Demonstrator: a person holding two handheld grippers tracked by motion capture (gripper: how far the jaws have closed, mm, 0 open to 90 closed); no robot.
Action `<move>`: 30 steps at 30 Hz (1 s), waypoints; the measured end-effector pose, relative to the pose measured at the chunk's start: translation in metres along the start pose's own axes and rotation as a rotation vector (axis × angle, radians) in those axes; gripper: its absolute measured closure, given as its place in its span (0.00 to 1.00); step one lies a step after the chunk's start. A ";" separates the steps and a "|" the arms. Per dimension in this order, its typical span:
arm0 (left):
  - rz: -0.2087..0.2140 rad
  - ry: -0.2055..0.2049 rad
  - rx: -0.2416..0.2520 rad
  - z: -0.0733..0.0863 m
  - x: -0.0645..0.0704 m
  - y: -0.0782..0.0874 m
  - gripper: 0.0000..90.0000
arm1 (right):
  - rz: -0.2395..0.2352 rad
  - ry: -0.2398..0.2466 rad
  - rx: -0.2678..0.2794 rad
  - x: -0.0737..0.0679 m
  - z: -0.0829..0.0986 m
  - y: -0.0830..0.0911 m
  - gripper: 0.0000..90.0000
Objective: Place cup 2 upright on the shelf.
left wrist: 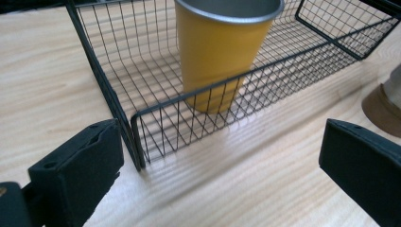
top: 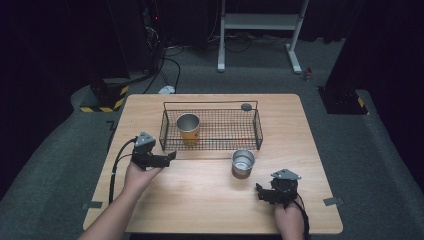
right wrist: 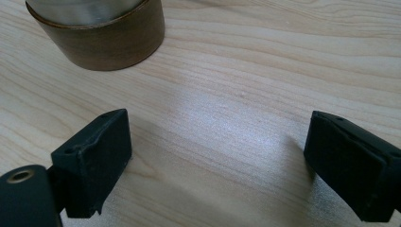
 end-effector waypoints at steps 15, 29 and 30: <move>0.030 -0.006 -0.057 0.042 0.001 0.011 0.02 | 0.000 0.000 0.000 0.000 0.000 0.000 0.09; 0.013 -0.020 -0.169 0.083 -0.001 0.016 0.02 | -0.001 0.000 -0.001 0.000 0.000 0.000 0.09; 0.006 -0.027 -0.181 0.087 -0.001 0.017 0.03 | -0.001 0.000 0.000 0.000 0.000 0.000 0.09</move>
Point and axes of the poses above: each handheld gripper's, and its own axes: y roughly backward along the jaws, z roughly out of its underside, x roughly to its right, the point moved 4 cm from there along -y, roughly forward along the jaws
